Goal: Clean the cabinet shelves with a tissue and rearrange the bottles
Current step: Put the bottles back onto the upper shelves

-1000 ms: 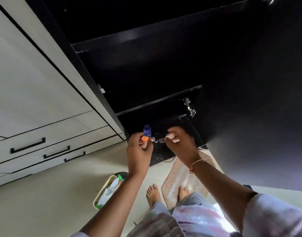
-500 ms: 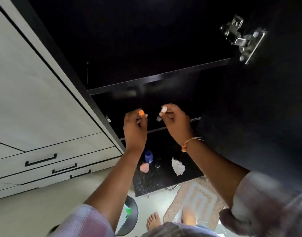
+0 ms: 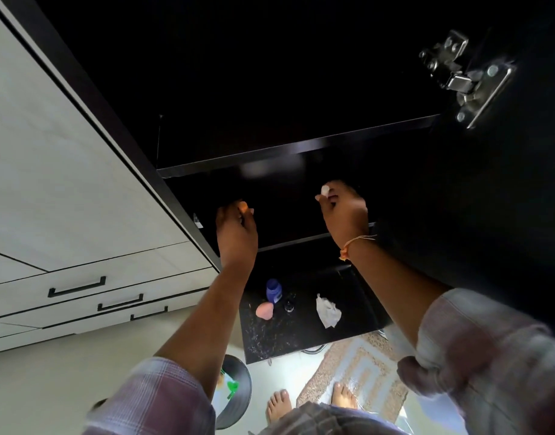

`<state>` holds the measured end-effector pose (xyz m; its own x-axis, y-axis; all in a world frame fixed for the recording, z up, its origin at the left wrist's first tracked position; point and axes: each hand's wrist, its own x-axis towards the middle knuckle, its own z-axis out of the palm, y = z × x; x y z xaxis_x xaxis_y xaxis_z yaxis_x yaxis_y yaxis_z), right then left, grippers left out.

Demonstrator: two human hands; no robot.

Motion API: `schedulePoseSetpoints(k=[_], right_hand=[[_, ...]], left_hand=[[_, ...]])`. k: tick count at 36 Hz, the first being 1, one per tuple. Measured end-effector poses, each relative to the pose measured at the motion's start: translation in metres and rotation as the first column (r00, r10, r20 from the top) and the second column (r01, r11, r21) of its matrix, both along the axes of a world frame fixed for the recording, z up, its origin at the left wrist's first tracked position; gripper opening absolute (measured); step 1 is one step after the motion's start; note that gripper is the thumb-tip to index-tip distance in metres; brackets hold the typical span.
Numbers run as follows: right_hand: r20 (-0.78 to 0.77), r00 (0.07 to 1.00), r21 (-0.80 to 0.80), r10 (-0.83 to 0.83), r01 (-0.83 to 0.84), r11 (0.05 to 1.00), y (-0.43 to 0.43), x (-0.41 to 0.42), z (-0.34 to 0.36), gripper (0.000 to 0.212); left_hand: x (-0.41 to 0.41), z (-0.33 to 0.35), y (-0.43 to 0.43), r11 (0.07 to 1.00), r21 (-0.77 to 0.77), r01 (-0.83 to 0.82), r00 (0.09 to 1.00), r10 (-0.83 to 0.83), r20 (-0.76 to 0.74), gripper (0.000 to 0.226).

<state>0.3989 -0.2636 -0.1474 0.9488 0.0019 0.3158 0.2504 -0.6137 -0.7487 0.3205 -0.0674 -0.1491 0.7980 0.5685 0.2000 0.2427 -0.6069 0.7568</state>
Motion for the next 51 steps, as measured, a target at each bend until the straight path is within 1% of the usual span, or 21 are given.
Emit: schedulePoseSetpoints(k=[3,9,13,19,24,28,31,34,36,39,41,43,44,46,49,51], right_hand=[[-0.005,0.998,-0.045,-0.061,0.061,0.997,-0.006,0.003,-0.002,0.019],[-0.025,0.991,-0.041,-0.13,0.129,0.991,-0.013,0.008,-0.004,0.024],[-0.025,0.994,-0.051,-0.105,0.104,0.993,-0.016,0.006,-0.004,0.027],[-0.034,0.996,-0.079,-0.082,0.079,0.994,-0.017,0.002,-0.004,0.029],[-0.057,0.994,-0.067,-0.089,0.085,0.994,-0.016,-0.001,-0.001,0.039],[-0.067,0.994,-0.051,-0.09,0.087,0.995,-0.015,-0.006,0.001,0.049],[-0.061,0.993,-0.06,-0.104,0.1,0.993,-0.015,-0.013,0.003,0.051],[-0.019,0.99,-0.105,-0.136,0.133,0.985,-0.015,-0.022,0.005,0.052],[0.01,0.988,-0.141,-0.152,0.152,0.978,-0.014,-0.03,0.006,0.052],[0.1,0.984,-0.145,-0.145,0.159,0.977,-0.013,-0.046,0.007,0.044],[0.135,0.986,-0.108,-0.1,0.115,0.987,-0.011,-0.058,0.005,0.034],[0.135,0.991,-0.081,0.011,0.0,0.997,-0.008,-0.071,0.002,0.023],[0.12,0.988,-0.094,0.093,-0.082,0.992,-0.006,-0.078,-0.001,0.019],[0.066,0.967,-0.168,0.247,-0.234,0.958,-0.004,-0.095,-0.011,0.019],[-0.076,0.924,-0.287,0.375,-0.38,0.879,-0.001,-0.115,-0.026,0.022],[-0.192,0.898,-0.338,0.395,-0.438,0.833,0.001,-0.121,-0.037,0.022]], left_hand=[[0.0,-0.001,0.0,1.0,-0.006,-0.004,1.0,0.004,0.021,0.031],[-0.001,-0.002,-0.001,1.0,-0.008,0.001,0.999,-0.001,0.035,0.025],[0.0,0.0,-0.002,1.0,-0.012,0.006,0.999,-0.005,0.049,0.025],[0.002,0.0,-0.001,0.999,-0.036,0.007,1.0,-0.006,0.019,0.014],[0.0,0.001,-0.003,0.998,-0.071,-0.002,1.0,0.003,0.005,0.022],[-0.005,0.001,-0.006,0.994,-0.109,-0.006,1.0,0.007,0.012,0.024],[-0.011,-0.001,-0.009,0.995,-0.101,-0.013,1.0,0.014,0.013,0.036],[-0.017,-0.001,-0.013,0.995,-0.101,-0.027,1.0,0.026,-0.004,0.049],[-0.023,0.001,-0.016,0.998,-0.059,-0.024,1.0,0.024,-0.003,0.054],[-0.034,0.002,-0.023,1.0,0.005,-0.013,1.0,0.013,0.008,0.063],[-0.044,0.003,-0.027,0.995,0.096,0.023,0.998,-0.029,0.059,0.063],[-0.057,0.001,-0.03,0.977,0.2,0.074,0.989,-0.098,0.114,0.057],[-0.064,-0.001,-0.032,0.967,0.234,0.099,0.982,-0.133,0.135,0.053],[-0.08,-0.009,-0.033,0.952,0.274,0.138,0.972,-0.182,0.145,0.049],[-0.108,-0.034,-0.031,0.949,0.261,0.179,0.976,-0.204,0.072,0.038],[-0.124,-0.053,-0.026,0.957,0.203,0.208,0.978,-0.203,-0.044,0.025]])
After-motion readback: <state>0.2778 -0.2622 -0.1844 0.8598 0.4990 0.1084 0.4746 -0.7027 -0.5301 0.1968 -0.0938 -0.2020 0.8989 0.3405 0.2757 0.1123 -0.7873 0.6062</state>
